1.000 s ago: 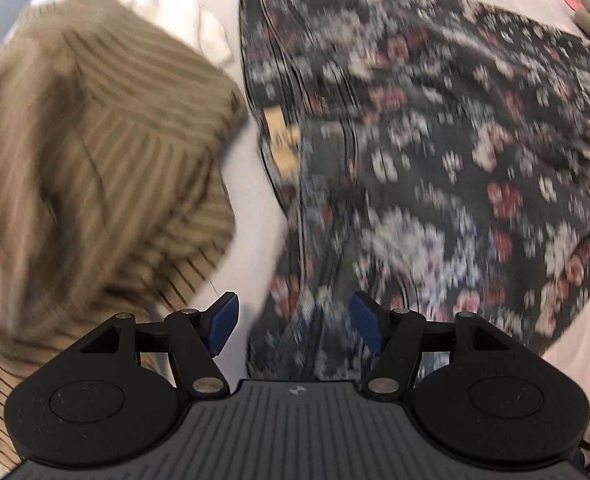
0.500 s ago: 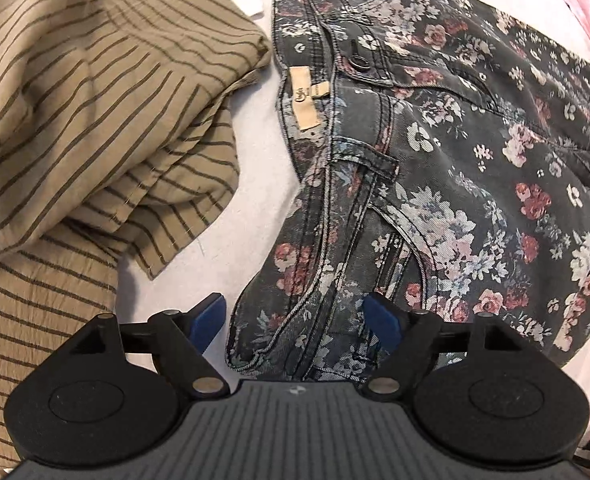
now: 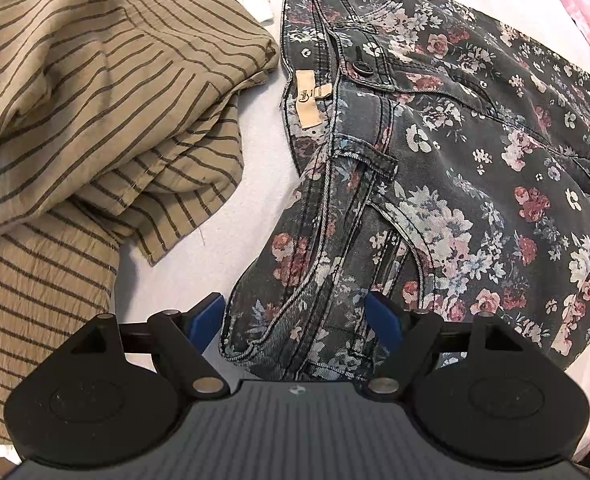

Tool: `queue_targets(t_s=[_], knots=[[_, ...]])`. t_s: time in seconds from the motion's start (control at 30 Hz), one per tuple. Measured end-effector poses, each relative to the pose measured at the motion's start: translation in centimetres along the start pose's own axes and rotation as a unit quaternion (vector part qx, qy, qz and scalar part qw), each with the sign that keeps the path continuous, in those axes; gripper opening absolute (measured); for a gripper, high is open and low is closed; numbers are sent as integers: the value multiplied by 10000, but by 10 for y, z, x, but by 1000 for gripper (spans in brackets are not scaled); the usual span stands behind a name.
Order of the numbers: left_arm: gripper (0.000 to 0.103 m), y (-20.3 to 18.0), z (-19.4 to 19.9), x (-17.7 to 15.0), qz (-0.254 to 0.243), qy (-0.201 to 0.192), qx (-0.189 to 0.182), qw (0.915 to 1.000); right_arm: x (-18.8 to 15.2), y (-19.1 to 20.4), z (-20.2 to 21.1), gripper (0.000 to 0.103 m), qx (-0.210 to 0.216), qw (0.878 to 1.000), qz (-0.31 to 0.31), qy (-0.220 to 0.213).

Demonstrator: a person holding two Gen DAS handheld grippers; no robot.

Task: Fold clothes
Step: 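Grasp the jeans waistband with the left gripper while the right gripper grasps the leg hem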

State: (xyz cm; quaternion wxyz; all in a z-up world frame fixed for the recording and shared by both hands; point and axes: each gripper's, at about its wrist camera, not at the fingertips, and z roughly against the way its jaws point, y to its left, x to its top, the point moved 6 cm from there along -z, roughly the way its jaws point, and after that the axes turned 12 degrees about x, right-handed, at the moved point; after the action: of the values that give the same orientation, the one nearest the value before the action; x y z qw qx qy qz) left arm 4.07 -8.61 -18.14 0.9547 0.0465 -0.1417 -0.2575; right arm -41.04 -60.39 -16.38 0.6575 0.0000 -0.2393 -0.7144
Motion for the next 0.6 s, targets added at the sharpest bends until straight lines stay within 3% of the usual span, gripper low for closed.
queue_targets(t_s=[0.3, 0.4, 0.47, 0.53, 0.6], knots=[[83, 8, -6, 3, 47, 60, -21, 10000, -3, 0, 1, 26, -93, 9999, 67, 23], [68, 4, -1, 3, -63, -16, -85, 9999, -1, 2, 3, 20, -93, 9999, 110, -13], [43, -2, 6, 3, -212, -134, -90, 9996, 0, 5, 8, 16, -79, 9998, 135, -85], [17, -5, 13, 5, -333, -263, 135, 9990, 1, 11, 15, 14, -89, 9995, 220, -196], [11, -2, 19, 7, -332, -256, 118, 9991, 2, 17, 23, 13, -110, 9988, 334, -326]])
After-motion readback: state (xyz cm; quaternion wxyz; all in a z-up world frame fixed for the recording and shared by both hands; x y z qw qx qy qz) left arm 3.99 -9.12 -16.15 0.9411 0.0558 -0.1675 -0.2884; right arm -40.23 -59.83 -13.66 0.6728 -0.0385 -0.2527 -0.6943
